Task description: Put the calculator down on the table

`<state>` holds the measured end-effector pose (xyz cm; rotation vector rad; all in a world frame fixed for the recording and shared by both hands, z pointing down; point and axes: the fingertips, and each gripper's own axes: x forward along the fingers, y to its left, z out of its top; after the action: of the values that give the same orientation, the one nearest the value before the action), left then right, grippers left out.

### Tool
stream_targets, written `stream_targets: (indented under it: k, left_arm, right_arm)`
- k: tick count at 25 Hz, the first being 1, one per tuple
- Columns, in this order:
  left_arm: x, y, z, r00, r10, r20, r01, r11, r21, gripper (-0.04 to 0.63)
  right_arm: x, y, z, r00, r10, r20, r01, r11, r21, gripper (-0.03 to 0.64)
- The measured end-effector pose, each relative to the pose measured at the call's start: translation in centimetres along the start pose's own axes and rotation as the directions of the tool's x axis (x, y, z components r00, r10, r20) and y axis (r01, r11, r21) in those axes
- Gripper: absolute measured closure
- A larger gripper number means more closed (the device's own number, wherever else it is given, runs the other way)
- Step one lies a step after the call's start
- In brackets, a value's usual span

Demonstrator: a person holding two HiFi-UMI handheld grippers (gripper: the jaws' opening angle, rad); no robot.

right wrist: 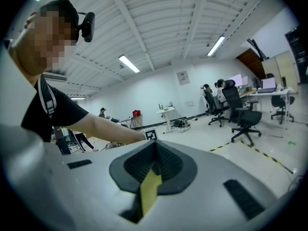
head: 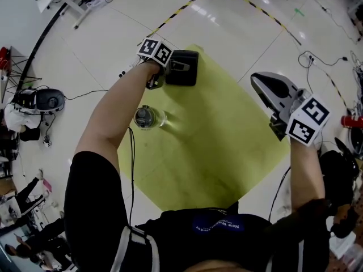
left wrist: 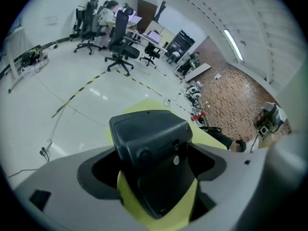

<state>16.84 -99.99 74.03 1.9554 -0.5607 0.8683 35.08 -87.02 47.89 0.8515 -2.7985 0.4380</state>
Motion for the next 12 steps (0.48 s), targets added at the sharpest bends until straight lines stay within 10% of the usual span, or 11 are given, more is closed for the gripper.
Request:
stream_targets:
  k: [7, 12]
  left_arm:
    - [-3.0, 1.0, -0.3, 0.998, -0.056, 0.004, 0.055, 0.995, 0.083, 0.181]
    - [-9.9, 0.4, 1.2, 0.954, -0.077, 0.290, 0.064, 0.996, 0.054, 0.182]
  right_arm:
    - [-0.4, 0.3, 0.9, 1.000, 0.004, 0.008, -0.004, 1.000, -0.008, 0.629]
    - [-1.4, 1.4, 2.0, 1.000, 0.000, 0.013, 0.001, 1.000, -0.012, 0.629]
